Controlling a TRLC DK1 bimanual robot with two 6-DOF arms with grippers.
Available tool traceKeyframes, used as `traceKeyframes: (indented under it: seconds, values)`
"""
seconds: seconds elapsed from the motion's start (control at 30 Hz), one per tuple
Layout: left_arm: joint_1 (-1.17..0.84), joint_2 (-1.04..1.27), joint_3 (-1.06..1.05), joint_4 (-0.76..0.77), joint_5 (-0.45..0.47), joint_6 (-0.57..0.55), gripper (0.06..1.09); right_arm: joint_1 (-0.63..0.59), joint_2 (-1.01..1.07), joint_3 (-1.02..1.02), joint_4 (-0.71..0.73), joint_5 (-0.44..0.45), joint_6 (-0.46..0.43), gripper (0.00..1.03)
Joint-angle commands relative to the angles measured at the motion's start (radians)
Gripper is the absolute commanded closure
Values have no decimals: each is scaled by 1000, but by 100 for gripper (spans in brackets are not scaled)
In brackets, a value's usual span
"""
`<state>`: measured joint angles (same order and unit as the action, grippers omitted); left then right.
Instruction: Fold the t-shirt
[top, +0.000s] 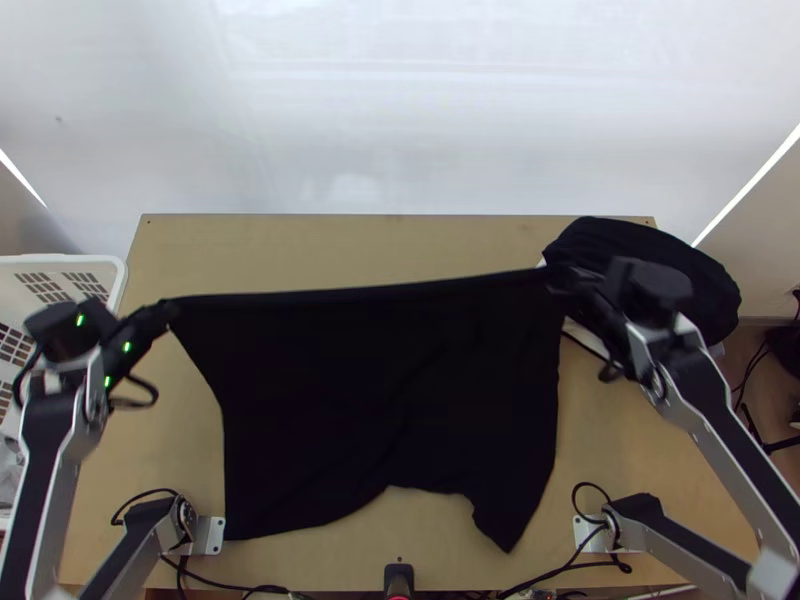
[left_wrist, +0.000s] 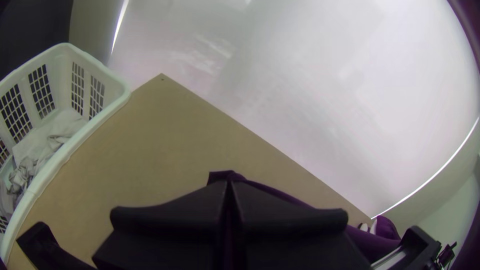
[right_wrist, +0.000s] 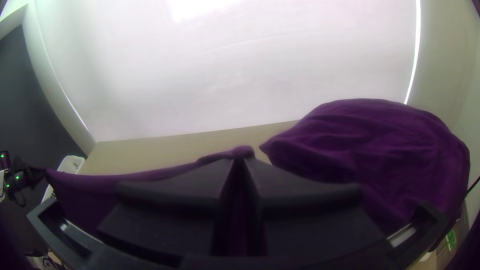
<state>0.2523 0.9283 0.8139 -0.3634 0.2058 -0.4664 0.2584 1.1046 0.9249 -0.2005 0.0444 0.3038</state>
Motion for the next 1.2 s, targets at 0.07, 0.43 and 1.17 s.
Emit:
traceKeyframes:
  seconds: [0.07, 0.43, 1.17]
  values:
    - [-24, 446, 154, 86, -2, -3, 105, -2, 324, 141, 93, -25, 6, 100]
    - [-33, 793, 358, 182, -31, -9, 105, -28, 607, 324, 93, -52, -8, 100]
    - [-85, 1129, 748, 144, -65, -21, 105, -50, 903, 649, 55, -54, -19, 100]
